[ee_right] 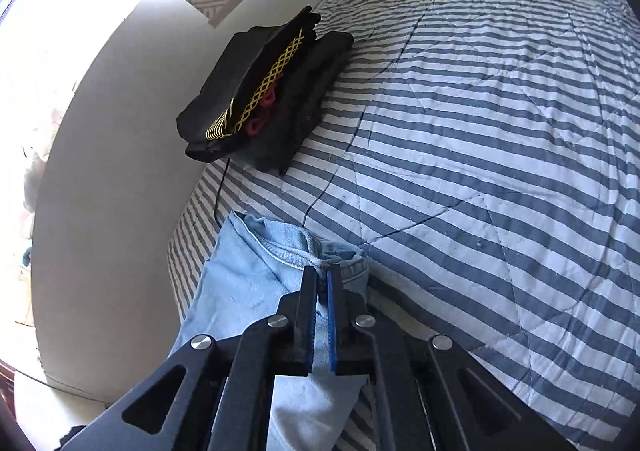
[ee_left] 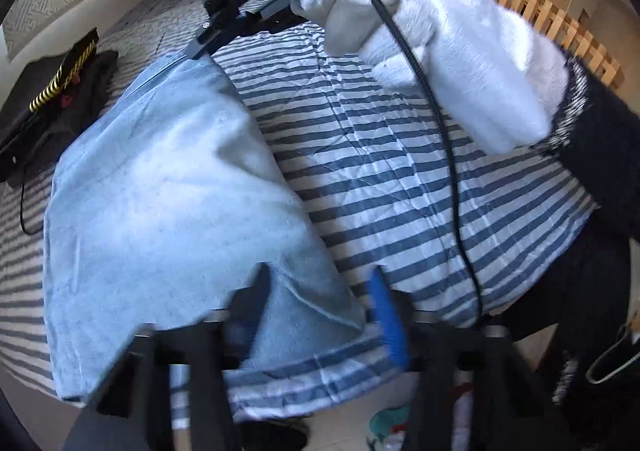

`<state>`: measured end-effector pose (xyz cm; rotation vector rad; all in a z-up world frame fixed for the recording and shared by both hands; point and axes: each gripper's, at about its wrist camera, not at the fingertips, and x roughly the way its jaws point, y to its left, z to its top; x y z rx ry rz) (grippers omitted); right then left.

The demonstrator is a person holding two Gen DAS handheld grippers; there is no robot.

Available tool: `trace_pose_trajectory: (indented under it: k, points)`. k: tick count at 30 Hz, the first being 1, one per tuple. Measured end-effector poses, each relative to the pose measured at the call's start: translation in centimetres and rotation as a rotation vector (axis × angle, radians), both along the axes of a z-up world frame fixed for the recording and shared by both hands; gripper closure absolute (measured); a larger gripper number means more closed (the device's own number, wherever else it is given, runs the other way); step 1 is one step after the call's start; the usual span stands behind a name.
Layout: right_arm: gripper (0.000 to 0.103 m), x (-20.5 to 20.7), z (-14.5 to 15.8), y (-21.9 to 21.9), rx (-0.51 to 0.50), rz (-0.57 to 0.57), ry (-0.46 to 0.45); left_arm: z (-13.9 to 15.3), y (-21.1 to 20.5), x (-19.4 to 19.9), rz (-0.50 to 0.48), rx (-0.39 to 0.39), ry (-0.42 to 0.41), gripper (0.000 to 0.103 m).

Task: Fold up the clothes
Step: 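Grasp the jeans edge with the right tool while the left tool holds the jeans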

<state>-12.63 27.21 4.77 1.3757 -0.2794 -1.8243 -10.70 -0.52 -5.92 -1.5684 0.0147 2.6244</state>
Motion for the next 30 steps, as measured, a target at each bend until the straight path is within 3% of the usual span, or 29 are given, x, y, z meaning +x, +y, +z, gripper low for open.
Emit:
trace_pose_trajectory:
  k: [1, 2, 3, 6, 9, 12, 16, 18, 20, 23, 25, 27, 30]
  points:
    - [0.099, 0.5, 0.7, -0.3, -0.004, 0.011, 0.016, -0.6, 0.3, -0.1, -0.009, -0.039, -0.001, 0.047]
    - [0.099, 0.9, 1.2, -0.5, -0.002, 0.018, 0.033, -1.7, 0.6, -0.5, -0.018, -0.07, -0.024, 0.091]
    - [0.099, 1.3, 1.6, -0.7, 0.005, 0.025, 0.051, -2.5, 0.7, -0.5, -0.013, -0.083, -0.04, 0.101]
    - [0.099, 1.6, 2.8, -1.2, 0.056, 0.023, 0.124, -2.3, 0.7, 0.3, -0.01, -0.064, -0.009, 0.103]
    - [0.099, -0.3, 1.5, -1.0, 0.038, -0.018, 0.059, -1.8, 0.7, 1.1, -0.032, -0.061, -0.001, 0.103]
    - [0.099, -2.2, -1.9, -0.6, 0.023, -0.082, -0.044, -2.0, 0.8, 1.1, -0.045, -0.078, -0.009, 0.103]
    - [0.097, -2.2, -3.4, 0.8, 0.026, -0.084, -0.061, -2.7, 2.1, 1.1, -0.094, -0.129, -0.004, 0.103]
    - [0.092, -1.2, -1.8, 1.9, 0.017, -0.106, 0.021, -3.0, 2.4, 0.9, -0.099, -0.137, 0.001, 0.103]
    - [0.092, 0.6, 0.6, 2.2, 0.016, -0.076, 0.165, -3.1, 2.3, 0.9, -0.091, -0.117, 0.0, 0.103]
    - [0.092, 2.2, 1.0, 0.7, 0.006, 0.041, 0.187, -3.1, 2.0, 0.6, -0.079, -0.074, -0.007, 0.103]
    - [0.086, 2.4, -0.1, -0.7, 0.069, 0.066, 0.19, -3.1, 2.2, 0.6, -0.084, -0.08, -0.008, 0.099]
    - [0.084, 3.0, -1.8, -1.4, 0.095, 0.107, 0.152, -2.6, 1.8, 0.8, -0.089, -0.023, -0.02, 0.078]
    - [0.086, 5.3, -2.5, -1.1, 0.084, 0.151, 0.186, -1.0, 0.5, 1.9, -0.067, 0.077, -0.022, 0.073]
